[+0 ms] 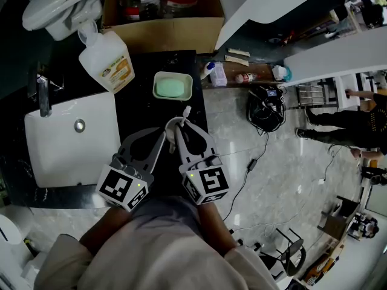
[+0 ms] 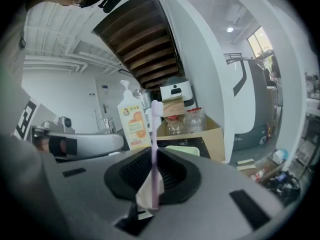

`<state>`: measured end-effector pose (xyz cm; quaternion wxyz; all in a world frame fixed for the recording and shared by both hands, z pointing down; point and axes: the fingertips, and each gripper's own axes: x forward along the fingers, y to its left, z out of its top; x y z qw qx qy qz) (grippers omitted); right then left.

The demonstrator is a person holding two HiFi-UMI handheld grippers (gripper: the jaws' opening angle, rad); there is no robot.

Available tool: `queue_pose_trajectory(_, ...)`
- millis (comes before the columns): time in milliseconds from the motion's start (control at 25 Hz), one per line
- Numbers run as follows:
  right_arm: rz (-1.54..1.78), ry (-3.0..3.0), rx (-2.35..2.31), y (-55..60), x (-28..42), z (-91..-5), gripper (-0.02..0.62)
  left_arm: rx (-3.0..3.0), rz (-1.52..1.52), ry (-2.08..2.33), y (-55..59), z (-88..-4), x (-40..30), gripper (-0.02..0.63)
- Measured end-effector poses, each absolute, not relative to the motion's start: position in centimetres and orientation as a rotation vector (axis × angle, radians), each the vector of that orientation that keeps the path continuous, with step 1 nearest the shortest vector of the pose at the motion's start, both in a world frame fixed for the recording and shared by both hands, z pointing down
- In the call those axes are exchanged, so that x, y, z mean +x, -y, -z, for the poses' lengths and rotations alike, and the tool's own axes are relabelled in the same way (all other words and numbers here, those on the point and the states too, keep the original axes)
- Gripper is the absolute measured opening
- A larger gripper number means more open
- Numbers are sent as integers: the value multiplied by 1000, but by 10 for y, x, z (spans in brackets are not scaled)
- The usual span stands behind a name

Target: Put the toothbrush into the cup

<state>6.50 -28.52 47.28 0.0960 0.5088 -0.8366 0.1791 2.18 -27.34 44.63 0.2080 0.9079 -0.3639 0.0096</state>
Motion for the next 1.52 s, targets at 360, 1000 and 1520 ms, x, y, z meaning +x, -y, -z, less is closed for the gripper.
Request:
queue_pose_trajectory(360, -530, 2468, 1505, 284, 65, -474, 44, 2524, -24, 1007, 272, -446, 23, 11)
queue_pose_trajectory(1000, -535, 2477, 1492, 282, 64, -473, 44, 2522, -17, 1001, 270, -445, 23, 11)
queue_pose_trajectory(1520, -495, 2505, 1535, 272, 69, -457, 44, 2543, -8, 989, 264, -439, 26, 11)
